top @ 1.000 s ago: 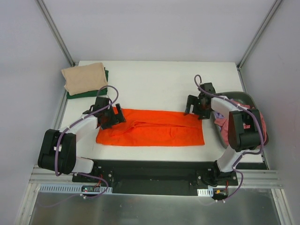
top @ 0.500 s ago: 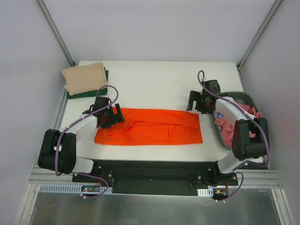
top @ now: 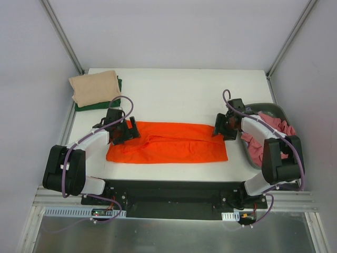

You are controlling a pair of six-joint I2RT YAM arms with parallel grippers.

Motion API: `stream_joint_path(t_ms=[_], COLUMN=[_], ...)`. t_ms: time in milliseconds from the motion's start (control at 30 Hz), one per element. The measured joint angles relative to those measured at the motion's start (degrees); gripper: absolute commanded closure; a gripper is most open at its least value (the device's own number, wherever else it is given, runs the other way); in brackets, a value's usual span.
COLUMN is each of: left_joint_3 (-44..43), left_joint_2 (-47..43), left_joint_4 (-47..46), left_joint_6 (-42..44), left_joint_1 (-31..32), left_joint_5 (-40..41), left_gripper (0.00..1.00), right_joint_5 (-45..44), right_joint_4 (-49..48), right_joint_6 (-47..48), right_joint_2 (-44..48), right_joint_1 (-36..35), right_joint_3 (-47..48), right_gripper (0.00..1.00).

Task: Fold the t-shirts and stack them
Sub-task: Fold the other side of the tshirt into a rectangle

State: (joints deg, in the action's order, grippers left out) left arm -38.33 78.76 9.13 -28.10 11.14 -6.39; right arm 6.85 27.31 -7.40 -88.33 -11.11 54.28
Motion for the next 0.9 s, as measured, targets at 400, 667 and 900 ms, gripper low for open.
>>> stream_joint_path(t_ms=[400,667,900], left_joint_3=[0.00,0.00,-0.48], left_joint_2=[0.11,0.15,0.66], left_joint_4=[0.00,0.00,0.31], left_joint_6=[0.48,0.48,0.48], left_joint_1=[0.00,0.00,0.00], left_joint_5=[-0.15,-0.11,-0.04], left_gripper=[0.01,0.01,0.01], right_joint_5=[0.24,-0.13,-0.59], right_joint_4=[-0.50,0.79,4.04], right_joint_6=[-1.49,-0.66,2.71], right_joint_2=[-3.26,-3.32,-3.32], right_joint_1=[-0.07,-0.15,-0.31], right_joint_3=[-0.94,1.01,10.88], right_gripper=[0.80,0.99,0.99])
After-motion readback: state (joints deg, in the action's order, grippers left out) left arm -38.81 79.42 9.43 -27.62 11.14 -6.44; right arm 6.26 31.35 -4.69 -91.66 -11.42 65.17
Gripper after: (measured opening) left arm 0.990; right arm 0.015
